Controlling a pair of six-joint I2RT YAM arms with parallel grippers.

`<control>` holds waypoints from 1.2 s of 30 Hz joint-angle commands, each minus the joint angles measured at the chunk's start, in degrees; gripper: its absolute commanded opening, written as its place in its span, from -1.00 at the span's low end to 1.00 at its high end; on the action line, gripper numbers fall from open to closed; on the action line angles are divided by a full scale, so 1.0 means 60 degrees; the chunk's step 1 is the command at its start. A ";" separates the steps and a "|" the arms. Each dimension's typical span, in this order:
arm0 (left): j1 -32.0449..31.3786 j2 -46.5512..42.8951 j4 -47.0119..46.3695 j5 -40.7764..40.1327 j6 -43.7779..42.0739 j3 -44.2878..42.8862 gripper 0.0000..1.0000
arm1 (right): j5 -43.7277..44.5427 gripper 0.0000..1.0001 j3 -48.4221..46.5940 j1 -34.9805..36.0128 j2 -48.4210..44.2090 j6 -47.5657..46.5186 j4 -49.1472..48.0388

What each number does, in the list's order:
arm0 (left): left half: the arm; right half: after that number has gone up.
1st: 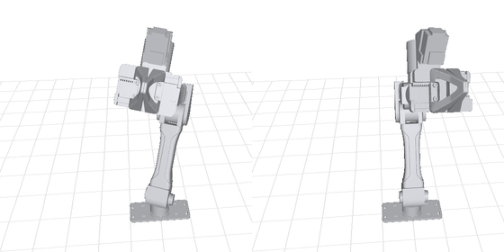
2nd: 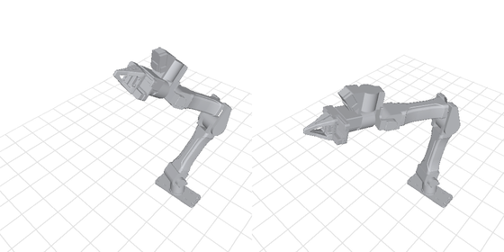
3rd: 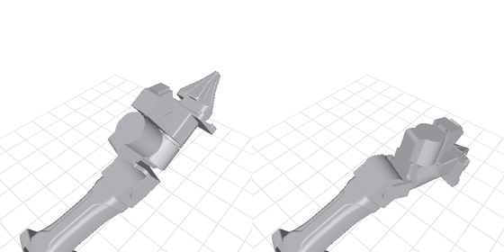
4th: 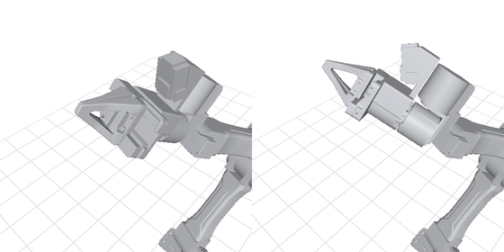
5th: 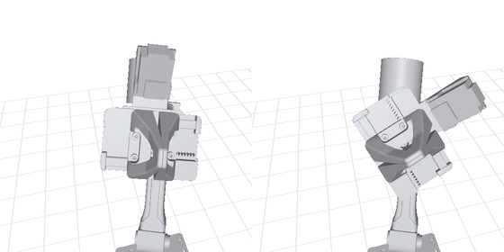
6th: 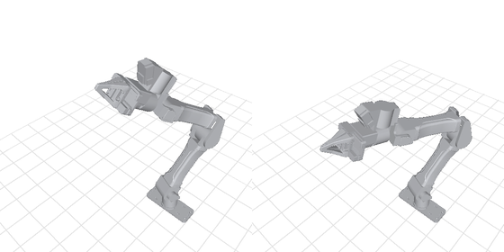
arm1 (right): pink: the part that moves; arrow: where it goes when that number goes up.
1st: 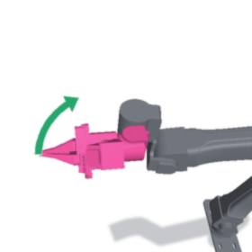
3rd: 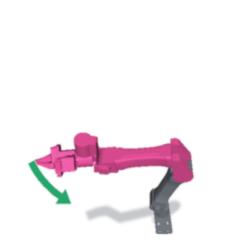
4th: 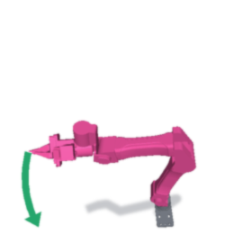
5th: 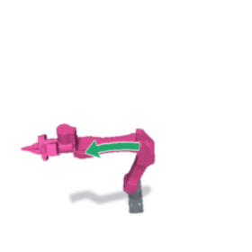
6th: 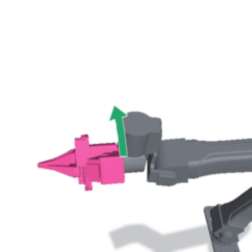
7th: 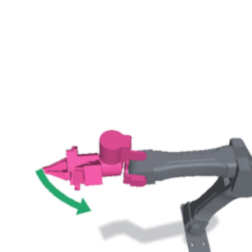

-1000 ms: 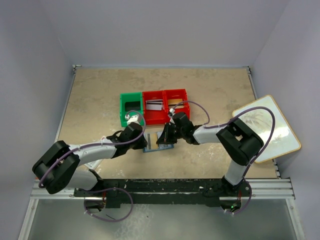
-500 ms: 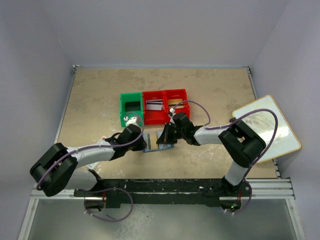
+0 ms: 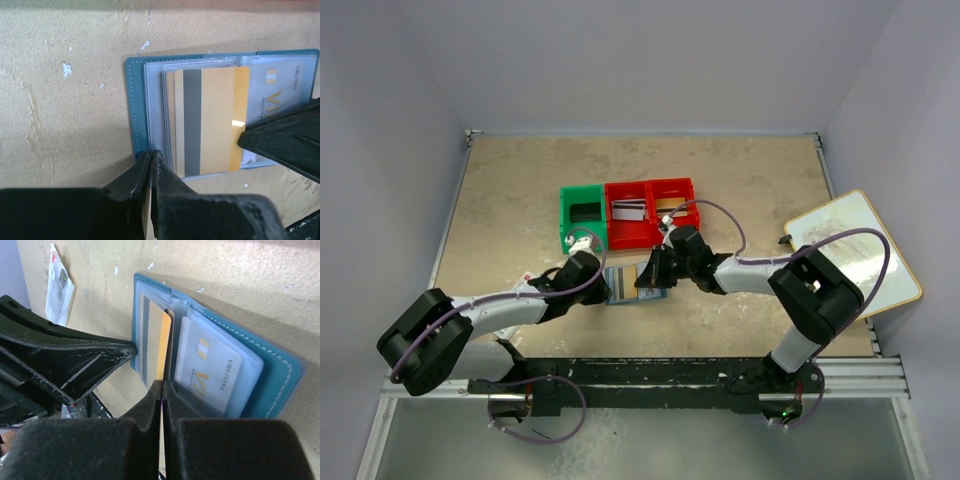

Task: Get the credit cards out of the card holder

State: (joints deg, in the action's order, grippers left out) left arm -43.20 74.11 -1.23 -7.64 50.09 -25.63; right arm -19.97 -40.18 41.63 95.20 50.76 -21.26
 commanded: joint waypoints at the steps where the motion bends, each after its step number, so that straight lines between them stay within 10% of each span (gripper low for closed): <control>1: -0.0057 -0.0015 0.0780 0.0013 -0.0217 0.0284 -1.00 | 0.0163 -1.00 0.0046 0.0064 -0.0523 -0.0396 -0.0228; 36: -0.0072 -0.1620 0.0769 -0.0661 0.0330 0.0672 -0.83 | 0.0043 -1.00 0.1687 0.0064 -0.0168 0.0019 -0.2276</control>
State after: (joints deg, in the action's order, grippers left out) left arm -43.42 67.83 -1.45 -8.73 50.61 -21.12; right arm -19.00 -30.81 41.67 93.71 50.94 -32.27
